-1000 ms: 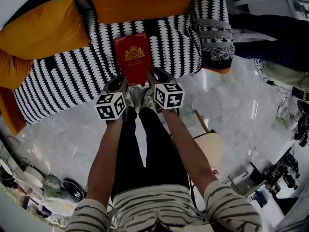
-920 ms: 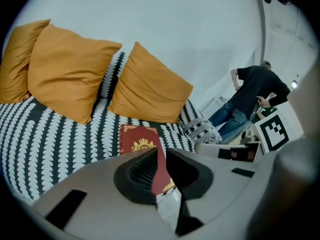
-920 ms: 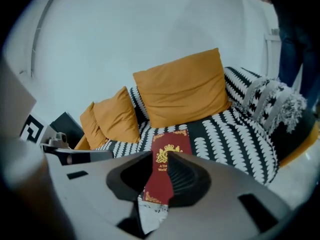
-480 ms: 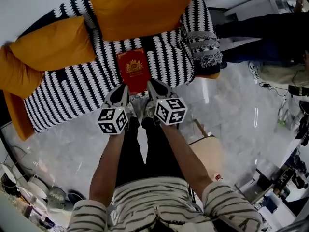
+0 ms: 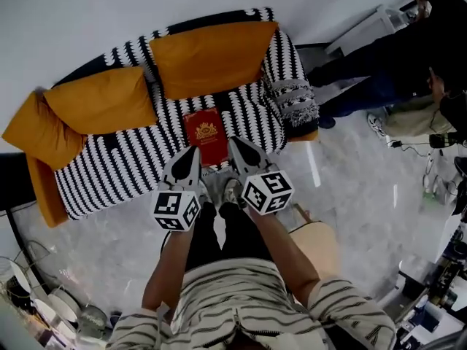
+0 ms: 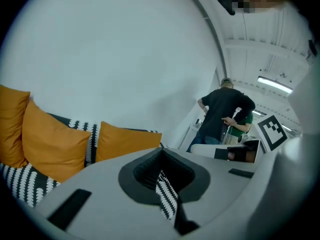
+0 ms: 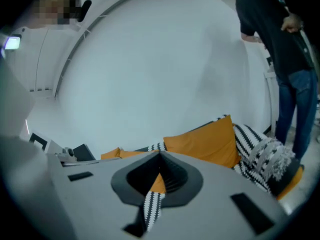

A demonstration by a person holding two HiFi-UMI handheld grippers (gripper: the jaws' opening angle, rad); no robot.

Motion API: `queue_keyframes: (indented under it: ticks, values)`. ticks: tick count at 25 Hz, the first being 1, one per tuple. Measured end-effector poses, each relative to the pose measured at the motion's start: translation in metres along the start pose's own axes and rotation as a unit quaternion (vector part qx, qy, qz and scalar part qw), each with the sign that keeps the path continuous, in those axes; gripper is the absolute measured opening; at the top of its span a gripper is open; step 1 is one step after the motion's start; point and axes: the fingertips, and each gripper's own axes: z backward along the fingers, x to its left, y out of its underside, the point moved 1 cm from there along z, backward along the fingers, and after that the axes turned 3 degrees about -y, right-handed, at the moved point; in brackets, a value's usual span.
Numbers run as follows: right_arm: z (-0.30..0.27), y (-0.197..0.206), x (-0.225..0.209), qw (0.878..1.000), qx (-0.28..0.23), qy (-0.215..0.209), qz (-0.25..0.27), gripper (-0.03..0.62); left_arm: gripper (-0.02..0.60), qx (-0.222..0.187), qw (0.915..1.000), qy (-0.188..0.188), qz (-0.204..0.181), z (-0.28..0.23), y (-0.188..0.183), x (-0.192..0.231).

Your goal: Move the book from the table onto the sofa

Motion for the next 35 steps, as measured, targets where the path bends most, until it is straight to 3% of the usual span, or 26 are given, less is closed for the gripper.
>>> queue_keyframes:
  ticks: [8, 14, 24, 35]
  values:
    - [0.055, -0.093, 0.046, 0.996, -0.057, -0.01, 0.075, 0.014, 0.006, -0.052, 0.9978, 0.025, -0.034, 0.041, -0.078, -0.051]
    - [0.095, -0.142, 0.083, 0.989, -0.091, -0.023, 0.113, 0.014, 0.006, -0.085, 0.9942, 0.036, -0.056, 0.066, -0.117, -0.086]
    - [0.112, -0.183, 0.116, 0.981, -0.13, -0.029, 0.143, 0.014, 0.006, -0.125, 0.9869, 0.051, -0.088, 0.081, -0.174, -0.125]
    - [0.11, -0.208, 0.12, 0.973, -0.155, -0.035, 0.168, 0.014, 0.006, -0.164, 0.9793, 0.053, -0.106, 0.078, -0.209, -0.134]
